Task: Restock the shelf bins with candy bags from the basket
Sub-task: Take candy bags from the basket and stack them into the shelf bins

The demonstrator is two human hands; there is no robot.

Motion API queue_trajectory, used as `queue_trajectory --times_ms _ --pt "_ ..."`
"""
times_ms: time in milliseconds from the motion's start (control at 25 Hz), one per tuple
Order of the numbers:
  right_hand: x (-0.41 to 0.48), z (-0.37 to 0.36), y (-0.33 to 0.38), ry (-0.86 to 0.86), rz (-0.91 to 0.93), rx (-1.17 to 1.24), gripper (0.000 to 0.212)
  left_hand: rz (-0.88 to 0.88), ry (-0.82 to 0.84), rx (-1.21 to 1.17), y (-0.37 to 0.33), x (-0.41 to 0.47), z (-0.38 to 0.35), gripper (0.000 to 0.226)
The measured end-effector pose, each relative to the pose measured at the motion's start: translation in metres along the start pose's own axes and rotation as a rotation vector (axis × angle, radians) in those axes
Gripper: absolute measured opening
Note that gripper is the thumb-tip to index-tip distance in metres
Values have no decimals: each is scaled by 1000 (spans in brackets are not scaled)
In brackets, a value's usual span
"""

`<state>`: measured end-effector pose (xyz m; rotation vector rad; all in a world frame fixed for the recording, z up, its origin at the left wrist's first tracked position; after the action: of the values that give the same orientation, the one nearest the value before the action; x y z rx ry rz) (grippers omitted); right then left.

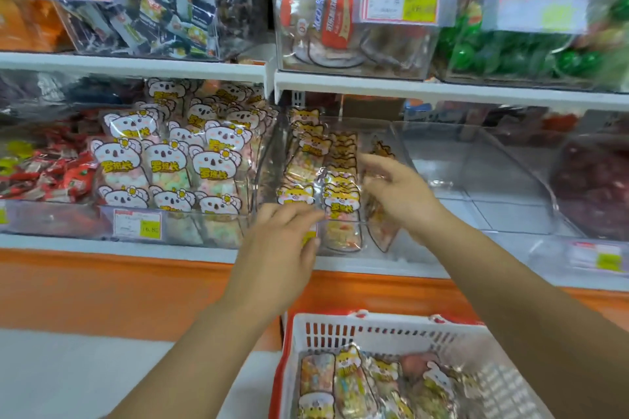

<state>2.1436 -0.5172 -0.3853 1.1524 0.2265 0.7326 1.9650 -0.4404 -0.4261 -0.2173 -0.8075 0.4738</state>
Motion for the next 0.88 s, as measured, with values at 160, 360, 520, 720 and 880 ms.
queue_trajectory --times_ms 160,360,520,720,880 --pt "-53 16 -16 -102 -22 207 27 2 379 -110 -17 -42 -28 41" --pt "-129 15 -148 63 -394 -72 21 61 890 -88 -17 -108 -87 49" --pt "-177 6 -235 293 -708 -295 36 210 1086 -91 -10 -158 -131 51" --pt "-229 -37 -299 608 -855 -311 80 211 1209 20 4 -208 -166 66" --pt "-244 -57 -312 484 -751 -311 69 103 1236 102 3 -218 -170 75"
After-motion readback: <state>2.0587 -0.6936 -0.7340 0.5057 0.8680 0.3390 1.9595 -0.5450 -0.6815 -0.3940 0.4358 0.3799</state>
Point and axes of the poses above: each hand's wrist, its own x-axis towards the middle knuckle, its own z-axis out of the back of the hand, y = z × x, the point moved 2 cm from there along x, towards the middle knuckle, and after that the axes turned 10 degrees about -y, right-handed, at the moved point
